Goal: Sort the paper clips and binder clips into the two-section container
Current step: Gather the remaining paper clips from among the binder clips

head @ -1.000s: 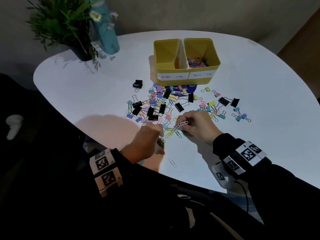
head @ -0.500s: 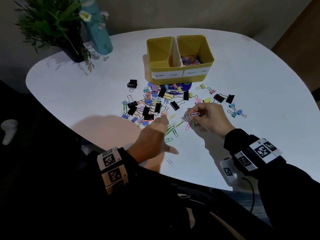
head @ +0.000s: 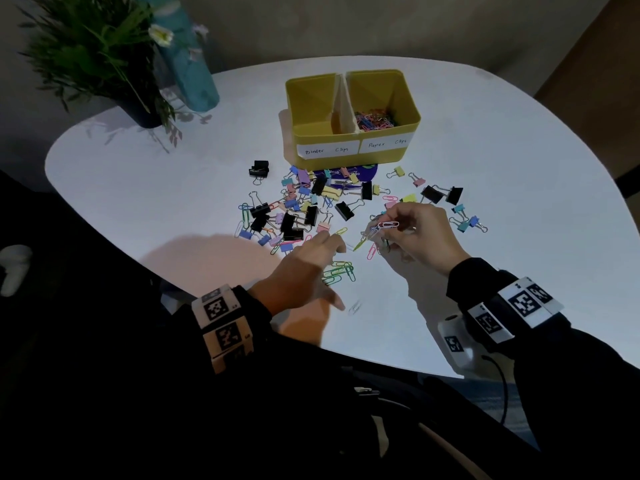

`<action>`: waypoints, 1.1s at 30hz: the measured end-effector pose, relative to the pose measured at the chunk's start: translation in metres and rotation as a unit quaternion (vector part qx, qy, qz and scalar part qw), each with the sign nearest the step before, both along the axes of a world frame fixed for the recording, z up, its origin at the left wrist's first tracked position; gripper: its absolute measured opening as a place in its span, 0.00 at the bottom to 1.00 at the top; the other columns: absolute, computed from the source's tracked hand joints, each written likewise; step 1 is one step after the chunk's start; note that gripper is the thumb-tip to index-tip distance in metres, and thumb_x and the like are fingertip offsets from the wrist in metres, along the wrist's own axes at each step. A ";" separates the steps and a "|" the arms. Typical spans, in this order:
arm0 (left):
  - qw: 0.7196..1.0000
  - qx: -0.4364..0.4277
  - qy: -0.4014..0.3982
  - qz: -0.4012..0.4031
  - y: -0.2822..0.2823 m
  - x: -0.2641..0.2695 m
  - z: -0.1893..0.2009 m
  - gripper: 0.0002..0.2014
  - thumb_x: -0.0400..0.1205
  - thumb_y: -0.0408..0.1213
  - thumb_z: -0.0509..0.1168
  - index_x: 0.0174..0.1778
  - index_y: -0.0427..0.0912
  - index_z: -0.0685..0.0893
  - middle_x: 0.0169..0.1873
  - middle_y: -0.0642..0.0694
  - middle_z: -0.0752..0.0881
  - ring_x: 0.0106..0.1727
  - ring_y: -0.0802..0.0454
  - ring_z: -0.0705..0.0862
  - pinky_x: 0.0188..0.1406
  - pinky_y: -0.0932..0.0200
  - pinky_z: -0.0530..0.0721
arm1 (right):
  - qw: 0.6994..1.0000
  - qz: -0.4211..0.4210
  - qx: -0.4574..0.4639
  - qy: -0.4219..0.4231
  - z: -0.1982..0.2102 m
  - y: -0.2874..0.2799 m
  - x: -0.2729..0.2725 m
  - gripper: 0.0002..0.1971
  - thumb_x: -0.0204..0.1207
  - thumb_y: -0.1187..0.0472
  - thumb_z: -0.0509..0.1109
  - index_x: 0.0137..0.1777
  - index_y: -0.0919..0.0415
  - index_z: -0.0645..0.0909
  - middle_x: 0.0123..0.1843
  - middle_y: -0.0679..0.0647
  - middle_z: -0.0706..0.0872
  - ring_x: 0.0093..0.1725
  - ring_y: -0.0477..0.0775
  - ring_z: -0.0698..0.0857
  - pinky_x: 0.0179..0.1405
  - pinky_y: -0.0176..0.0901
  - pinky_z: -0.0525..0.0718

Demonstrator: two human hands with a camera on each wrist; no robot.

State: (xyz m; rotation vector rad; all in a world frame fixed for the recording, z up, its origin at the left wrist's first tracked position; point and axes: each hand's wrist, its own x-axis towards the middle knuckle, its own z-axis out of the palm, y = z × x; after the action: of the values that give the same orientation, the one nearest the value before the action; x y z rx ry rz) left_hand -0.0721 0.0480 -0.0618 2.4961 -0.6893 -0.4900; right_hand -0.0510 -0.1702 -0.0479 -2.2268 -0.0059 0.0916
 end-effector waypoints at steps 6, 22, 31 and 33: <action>0.998 0.052 -0.019 0.017 -0.013 0.017 0.002 0.26 0.70 0.48 0.78 0.62 0.45 0.80 0.46 0.49 0.80 0.41 0.52 0.75 0.37 0.59 0.67 | 1.000 -0.002 0.031 0.000 0.004 0.003 0.002 0.03 0.72 0.70 0.76 0.44 0.65 0.87 0.36 0.50 0.87 0.27 0.33 0.83 0.29 0.27 0.84; 0.994 -0.027 0.104 0.008 -0.015 0.051 0.033 0.03 0.79 0.27 0.69 0.40 0.33 0.83 0.30 0.39 0.86 0.28 0.48 0.83 0.27 0.62 0.83 | 0.995 -0.045 0.083 -0.036 0.027 -0.013 0.015 0.05 0.71 0.70 0.77 0.45 0.66 0.86 0.39 0.57 0.86 0.30 0.35 0.83 0.28 0.23 0.81; 0.956 -0.245 0.131 0.093 -0.001 0.093 0.104 0.05 0.77 0.28 0.71 0.45 0.32 0.84 0.33 0.37 0.88 0.30 0.49 0.88 0.31 0.62 0.88 | 0.982 -0.076 0.164 -0.061 0.073 -0.027 0.052 0.04 0.72 0.66 0.77 0.45 0.61 0.87 0.41 0.54 0.90 0.39 0.50 0.89 0.39 0.42 0.89; 0.949 -0.276 0.101 0.118 -0.013 0.110 0.116 0.03 0.78 0.26 0.70 0.44 0.32 0.83 0.30 0.40 0.86 0.26 0.54 0.87 0.27 0.66 0.86 | 0.980 -0.084 0.164 -0.081 0.084 -0.024 0.074 0.04 0.72 0.67 0.77 0.45 0.60 0.87 0.42 0.56 0.90 0.42 0.54 0.90 0.42 0.44 0.90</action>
State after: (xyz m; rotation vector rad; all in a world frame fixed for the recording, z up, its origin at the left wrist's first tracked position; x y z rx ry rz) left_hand 0.0381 0.0352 0.0541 1.9336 -0.3731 -0.3902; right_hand 0.0232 -0.1945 0.0365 -1.8906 0.0718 -0.1727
